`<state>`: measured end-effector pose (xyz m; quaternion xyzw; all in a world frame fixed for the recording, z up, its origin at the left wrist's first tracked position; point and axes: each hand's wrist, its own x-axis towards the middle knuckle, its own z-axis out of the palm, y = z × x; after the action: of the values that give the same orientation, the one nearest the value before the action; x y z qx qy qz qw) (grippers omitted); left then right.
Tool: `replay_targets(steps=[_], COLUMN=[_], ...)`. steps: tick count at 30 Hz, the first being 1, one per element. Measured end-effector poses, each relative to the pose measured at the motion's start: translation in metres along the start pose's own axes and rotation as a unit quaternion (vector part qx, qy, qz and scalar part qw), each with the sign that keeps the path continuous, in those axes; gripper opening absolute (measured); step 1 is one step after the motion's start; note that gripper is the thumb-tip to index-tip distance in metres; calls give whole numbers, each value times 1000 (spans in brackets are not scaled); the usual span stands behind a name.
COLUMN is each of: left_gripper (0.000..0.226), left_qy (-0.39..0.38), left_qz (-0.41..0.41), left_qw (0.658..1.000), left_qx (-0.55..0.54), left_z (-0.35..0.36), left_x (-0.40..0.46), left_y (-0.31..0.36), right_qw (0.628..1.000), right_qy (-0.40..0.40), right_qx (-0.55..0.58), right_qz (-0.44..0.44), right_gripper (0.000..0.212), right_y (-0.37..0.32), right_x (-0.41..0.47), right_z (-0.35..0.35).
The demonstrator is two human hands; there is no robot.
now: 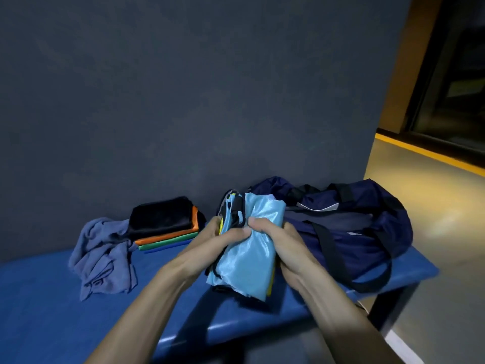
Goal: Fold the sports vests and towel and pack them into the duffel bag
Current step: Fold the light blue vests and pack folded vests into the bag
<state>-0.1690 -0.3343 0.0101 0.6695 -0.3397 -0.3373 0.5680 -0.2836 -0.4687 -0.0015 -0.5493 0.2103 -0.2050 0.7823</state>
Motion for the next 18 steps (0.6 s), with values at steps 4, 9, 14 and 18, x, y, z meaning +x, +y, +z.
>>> replay_targets(steps=[4, 9, 14, 18], left_gripper=[67, 78, 107, 98], left_qy=[49, 62, 65, -29], left_qz=[-3, 17, 30, 2], left_qw=[999, 998, 997, 999], left_qx=[-3, -14, -14, 20], left_z=[11, 17, 38, 52], left_x=[20, 53, 103, 145], left_y=[-1, 19, 45, 50], right_qw=[998, 996, 992, 996], right_qy=[-1, -29, 9, 50], right_qx=[-55, -63, -79, -60], right_qz=[-13, -65, -102, -45], right_gripper=[25, 35, 36, 35], right_y=[-9, -42, -76, -99], right_x=[1, 10, 30, 52], right_z=[6, 1, -24, -67])
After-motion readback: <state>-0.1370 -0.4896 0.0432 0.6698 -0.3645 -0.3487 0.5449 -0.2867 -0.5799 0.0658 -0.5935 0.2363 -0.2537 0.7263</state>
